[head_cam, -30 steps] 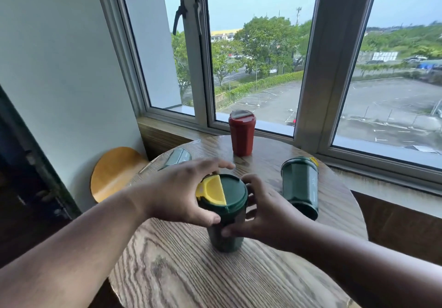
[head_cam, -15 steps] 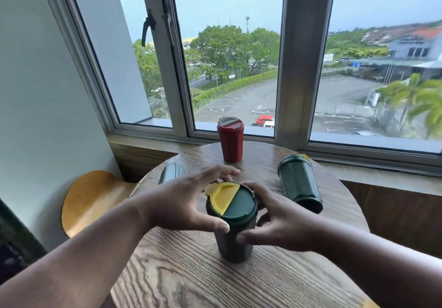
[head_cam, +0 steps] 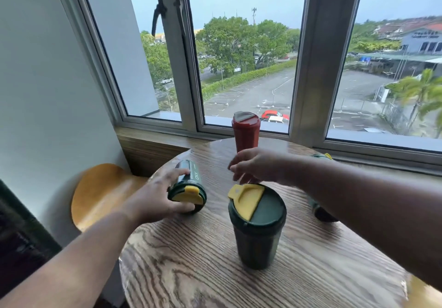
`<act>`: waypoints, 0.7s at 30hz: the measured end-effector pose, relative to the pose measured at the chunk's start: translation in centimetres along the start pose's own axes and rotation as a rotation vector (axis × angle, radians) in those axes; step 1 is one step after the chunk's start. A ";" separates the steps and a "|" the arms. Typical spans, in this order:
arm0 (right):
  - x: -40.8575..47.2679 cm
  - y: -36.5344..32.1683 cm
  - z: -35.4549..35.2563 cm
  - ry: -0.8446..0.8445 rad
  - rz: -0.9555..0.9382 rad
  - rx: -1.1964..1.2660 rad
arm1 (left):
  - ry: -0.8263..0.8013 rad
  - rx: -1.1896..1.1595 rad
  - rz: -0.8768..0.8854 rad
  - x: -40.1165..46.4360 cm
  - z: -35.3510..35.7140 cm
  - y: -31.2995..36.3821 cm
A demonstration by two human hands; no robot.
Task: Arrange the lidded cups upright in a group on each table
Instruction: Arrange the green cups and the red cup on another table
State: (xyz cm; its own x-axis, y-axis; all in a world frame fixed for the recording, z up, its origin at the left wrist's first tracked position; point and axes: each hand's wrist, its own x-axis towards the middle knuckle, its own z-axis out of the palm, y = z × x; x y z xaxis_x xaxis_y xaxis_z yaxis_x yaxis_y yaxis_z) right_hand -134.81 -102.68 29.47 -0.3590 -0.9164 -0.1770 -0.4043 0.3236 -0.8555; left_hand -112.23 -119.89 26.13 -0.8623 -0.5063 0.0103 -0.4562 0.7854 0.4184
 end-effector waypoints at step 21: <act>2.0 -2.4 -1.6 -0.058 -0.041 -0.159 | -0.027 -0.408 -0.114 4.3 -1.3 9.0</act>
State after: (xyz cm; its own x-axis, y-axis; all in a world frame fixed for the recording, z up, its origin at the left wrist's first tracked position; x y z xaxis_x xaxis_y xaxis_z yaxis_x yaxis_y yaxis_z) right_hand -135.93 -104.91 31.92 -0.2923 -0.9400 -0.1757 -0.5467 0.3150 -0.7758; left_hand -119.72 -115.50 31.14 -0.8194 -0.5678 -0.0786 -0.4294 0.5171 0.7404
